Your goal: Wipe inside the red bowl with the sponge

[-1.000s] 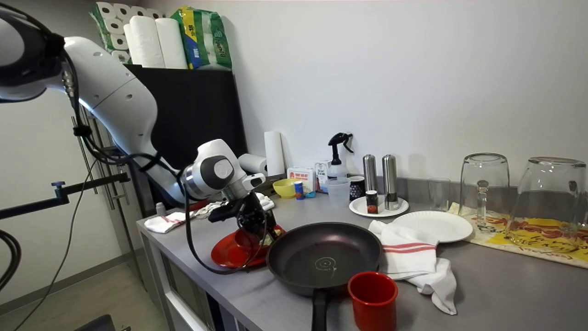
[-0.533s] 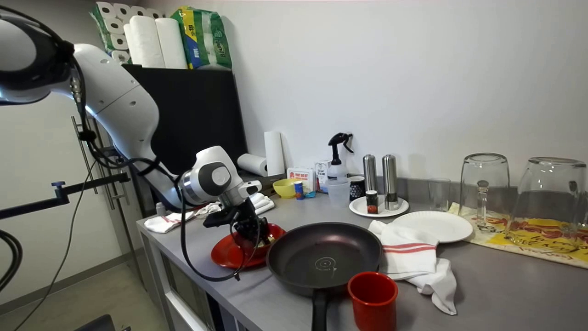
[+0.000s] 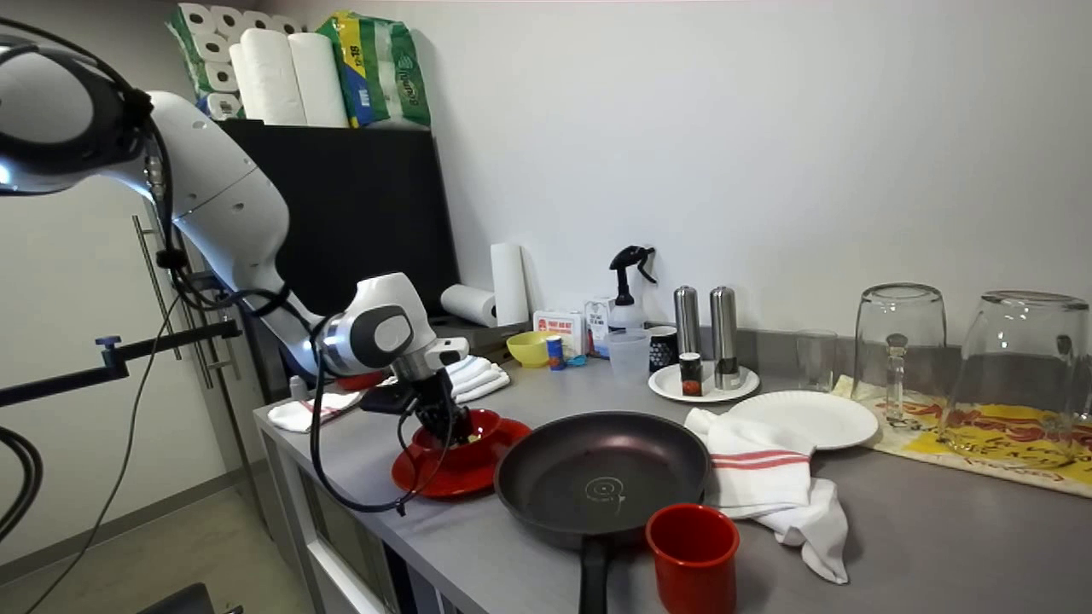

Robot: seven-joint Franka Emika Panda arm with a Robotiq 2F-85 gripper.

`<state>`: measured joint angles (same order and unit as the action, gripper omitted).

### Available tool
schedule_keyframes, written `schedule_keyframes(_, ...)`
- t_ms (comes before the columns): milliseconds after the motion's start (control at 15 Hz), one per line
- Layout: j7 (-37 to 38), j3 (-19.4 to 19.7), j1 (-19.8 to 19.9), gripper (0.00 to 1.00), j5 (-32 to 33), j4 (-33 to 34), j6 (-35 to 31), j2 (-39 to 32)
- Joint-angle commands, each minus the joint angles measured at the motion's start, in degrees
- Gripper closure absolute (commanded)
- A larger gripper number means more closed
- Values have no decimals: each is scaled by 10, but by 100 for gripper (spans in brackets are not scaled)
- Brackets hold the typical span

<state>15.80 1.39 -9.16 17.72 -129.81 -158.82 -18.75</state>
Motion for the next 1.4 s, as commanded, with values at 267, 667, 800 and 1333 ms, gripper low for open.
schedule_keyframes(267,-53,-63,16,75,-148,14,32,4)
schedule_keyframes(667,-100,-92,47,75,-248,42,95,7)
schedule_keyframes(800,-114,-98,56,75,-277,52,116,10)
schedule_keyframes(1333,-149,-102,72,75,-351,82,170,24)
